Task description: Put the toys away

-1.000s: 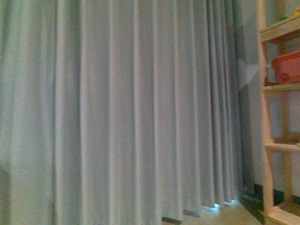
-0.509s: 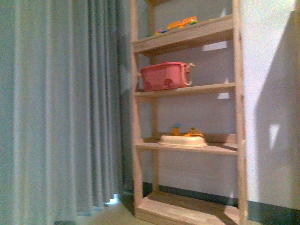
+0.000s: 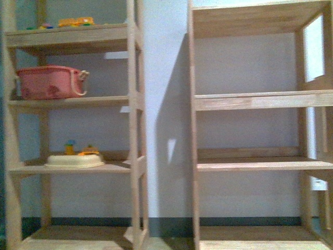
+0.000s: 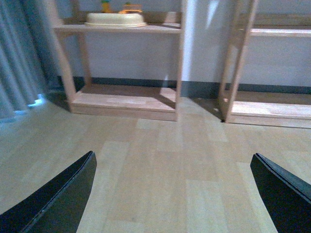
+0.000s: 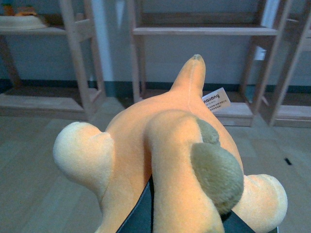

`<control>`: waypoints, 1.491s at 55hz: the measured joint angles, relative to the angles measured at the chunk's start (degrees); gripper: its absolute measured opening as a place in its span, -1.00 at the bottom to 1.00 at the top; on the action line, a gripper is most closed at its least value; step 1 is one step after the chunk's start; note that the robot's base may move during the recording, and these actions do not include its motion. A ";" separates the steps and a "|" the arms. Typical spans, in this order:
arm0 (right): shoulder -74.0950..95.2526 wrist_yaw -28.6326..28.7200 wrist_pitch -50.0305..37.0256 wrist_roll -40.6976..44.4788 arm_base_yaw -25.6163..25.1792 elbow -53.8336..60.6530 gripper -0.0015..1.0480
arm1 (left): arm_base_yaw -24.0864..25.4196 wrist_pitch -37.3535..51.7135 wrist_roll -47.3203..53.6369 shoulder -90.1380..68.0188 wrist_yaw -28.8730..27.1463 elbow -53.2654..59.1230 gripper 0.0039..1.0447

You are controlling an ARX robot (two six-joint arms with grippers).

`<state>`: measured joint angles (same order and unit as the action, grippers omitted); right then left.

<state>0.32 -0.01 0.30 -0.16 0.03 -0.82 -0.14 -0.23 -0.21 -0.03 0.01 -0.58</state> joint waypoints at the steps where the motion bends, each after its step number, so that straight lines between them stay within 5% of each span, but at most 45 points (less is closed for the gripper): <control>1: 0.00 0.02 0.00 0.00 0.00 0.00 -0.86 | 0.00 0.00 0.00 0.00 -0.04 0.00 0.88; 82: -0.04 0.28 -0.02 0.00 0.00 0.00 -0.86 | 0.00 0.00 -0.02 -0.04 -0.35 0.00 0.88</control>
<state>0.27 0.27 0.27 -0.16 0.03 -0.82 -0.14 -0.23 -0.23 -0.08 -0.34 -0.58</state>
